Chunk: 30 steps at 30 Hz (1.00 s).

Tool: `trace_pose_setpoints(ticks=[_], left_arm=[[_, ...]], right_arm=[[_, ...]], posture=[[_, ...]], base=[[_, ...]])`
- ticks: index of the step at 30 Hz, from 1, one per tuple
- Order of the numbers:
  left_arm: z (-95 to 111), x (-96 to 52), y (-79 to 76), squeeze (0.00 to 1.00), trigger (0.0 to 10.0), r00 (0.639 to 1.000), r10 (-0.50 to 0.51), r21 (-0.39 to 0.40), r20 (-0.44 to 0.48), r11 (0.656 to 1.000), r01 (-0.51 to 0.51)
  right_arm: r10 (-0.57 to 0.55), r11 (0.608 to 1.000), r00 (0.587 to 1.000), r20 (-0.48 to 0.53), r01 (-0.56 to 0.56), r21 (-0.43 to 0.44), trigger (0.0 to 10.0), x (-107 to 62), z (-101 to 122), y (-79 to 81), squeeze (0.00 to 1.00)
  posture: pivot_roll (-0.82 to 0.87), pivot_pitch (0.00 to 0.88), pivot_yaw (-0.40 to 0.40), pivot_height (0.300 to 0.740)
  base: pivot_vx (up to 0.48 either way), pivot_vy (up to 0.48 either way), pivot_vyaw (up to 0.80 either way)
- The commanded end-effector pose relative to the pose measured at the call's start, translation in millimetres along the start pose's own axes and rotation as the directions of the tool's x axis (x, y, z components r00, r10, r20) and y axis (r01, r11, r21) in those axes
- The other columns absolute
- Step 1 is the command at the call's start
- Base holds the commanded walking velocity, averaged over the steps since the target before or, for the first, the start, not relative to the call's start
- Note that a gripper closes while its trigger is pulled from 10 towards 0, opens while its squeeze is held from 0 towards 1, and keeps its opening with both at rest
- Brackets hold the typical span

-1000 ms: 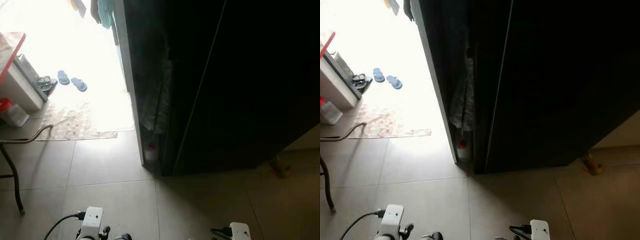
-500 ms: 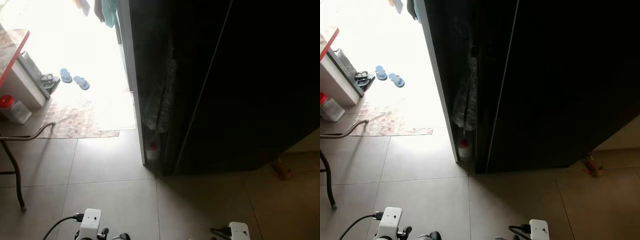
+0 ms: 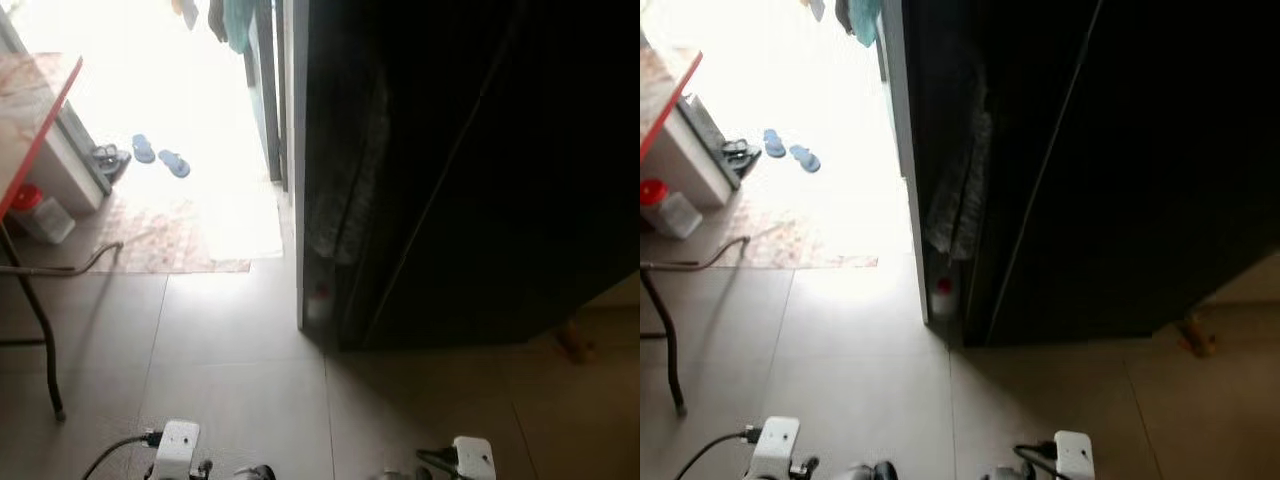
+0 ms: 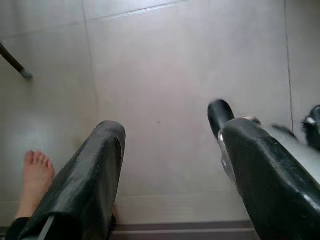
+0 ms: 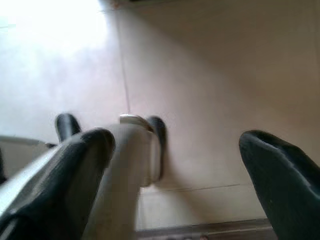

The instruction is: Restocking fridge

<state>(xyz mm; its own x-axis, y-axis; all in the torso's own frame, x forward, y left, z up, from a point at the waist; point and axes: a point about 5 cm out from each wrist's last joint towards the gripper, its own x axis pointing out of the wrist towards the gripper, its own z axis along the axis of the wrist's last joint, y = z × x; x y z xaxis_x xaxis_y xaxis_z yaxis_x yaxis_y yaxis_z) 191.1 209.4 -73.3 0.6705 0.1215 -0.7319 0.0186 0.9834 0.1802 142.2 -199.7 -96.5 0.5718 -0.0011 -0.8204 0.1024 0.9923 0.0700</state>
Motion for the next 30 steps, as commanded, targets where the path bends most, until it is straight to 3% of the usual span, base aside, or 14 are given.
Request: trace_pose_setpoints(ticks=[1,10,21,30], left_arm=[[-18.2,-4.5,-1.1,0.00,10.0,0.998,-0.003,-0.003,-0.066,1.000,0.003],[-19.4,-5.0,-0.4,0.00,10.0,0.998,-0.004,0.001,-0.068,1.000,0.004],[-20.1,-5.4,-0.4,0.00,10.0,0.998,0.004,-0.013,-0.063,1.000,-0.005],[-20.8,-5.6,-0.2,0.00,10.0,0.998,0.009,-0.013,-0.068,1.000,-0.010]], right_arm=[[-0.004,1.000,0.998,-0.070,0.005,0.011,10.0,-5.2,-20.4,-1.6,0.00],[-0.001,1.000,0.997,-0.071,0.002,0.009,10.0,-5.5,-21.3,-1.1,0.00],[0.004,1.000,0.998,-0.063,-0.004,-0.004,10.0,-5.6,-20.7,-1.1,0.00],[0.010,1.000,0.998,-0.059,-0.011,-0.008,10.0,-5.6,-20.4,-0.5,0.00]], posture=[[-0.16,0.208,-0.023,0.740],[-0.16,0.208,-0.022,0.740],[-0.16,0.206,-0.027,0.740],[-0.16,0.194,-0.024,0.740]], base=[[0.000,0.401,0.00],[0.000,0.391,0.00],[0.000,0.000,0.00],[0.000,0.000,0.77]])
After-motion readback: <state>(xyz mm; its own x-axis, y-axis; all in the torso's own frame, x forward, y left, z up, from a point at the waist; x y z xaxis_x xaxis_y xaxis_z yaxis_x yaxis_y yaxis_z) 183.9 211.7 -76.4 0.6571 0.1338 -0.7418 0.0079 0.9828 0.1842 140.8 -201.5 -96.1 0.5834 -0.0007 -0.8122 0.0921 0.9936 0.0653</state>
